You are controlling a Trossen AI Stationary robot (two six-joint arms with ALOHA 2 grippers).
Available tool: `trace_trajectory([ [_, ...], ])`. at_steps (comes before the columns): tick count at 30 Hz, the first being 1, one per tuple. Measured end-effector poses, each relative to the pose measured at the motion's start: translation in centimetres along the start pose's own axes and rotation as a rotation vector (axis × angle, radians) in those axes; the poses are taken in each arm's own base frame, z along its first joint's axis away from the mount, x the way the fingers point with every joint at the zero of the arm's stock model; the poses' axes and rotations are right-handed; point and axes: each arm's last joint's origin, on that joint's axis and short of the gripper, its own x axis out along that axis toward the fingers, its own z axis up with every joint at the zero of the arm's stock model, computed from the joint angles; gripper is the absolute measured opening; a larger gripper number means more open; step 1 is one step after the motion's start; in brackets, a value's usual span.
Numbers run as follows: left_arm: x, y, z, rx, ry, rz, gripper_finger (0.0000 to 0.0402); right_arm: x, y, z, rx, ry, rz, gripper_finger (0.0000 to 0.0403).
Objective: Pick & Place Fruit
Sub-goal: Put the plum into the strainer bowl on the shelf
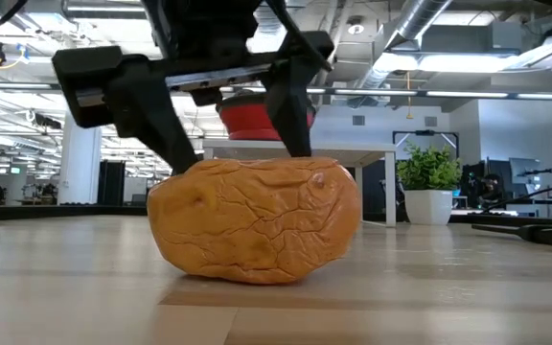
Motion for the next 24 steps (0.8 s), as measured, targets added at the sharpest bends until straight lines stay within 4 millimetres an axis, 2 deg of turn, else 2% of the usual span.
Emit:
trace_trajectory([
  [10,1.4,-0.3,-1.8,-0.027,-0.032,-0.048,0.0337,0.0,0.0,0.0,0.000,0.000,0.000,0.0017],
  [18,2.3,-0.8,-1.9,0.024,-0.133,-0.016,0.0337,0.0,0.0,0.0,0.000,0.000,0.000,0.0017],
  [24,2.6,-1.3,-2.4,0.025,-0.138,-0.029,0.0337,0.0,0.0,0.0,0.000,0.000,0.000,0.0017],
])
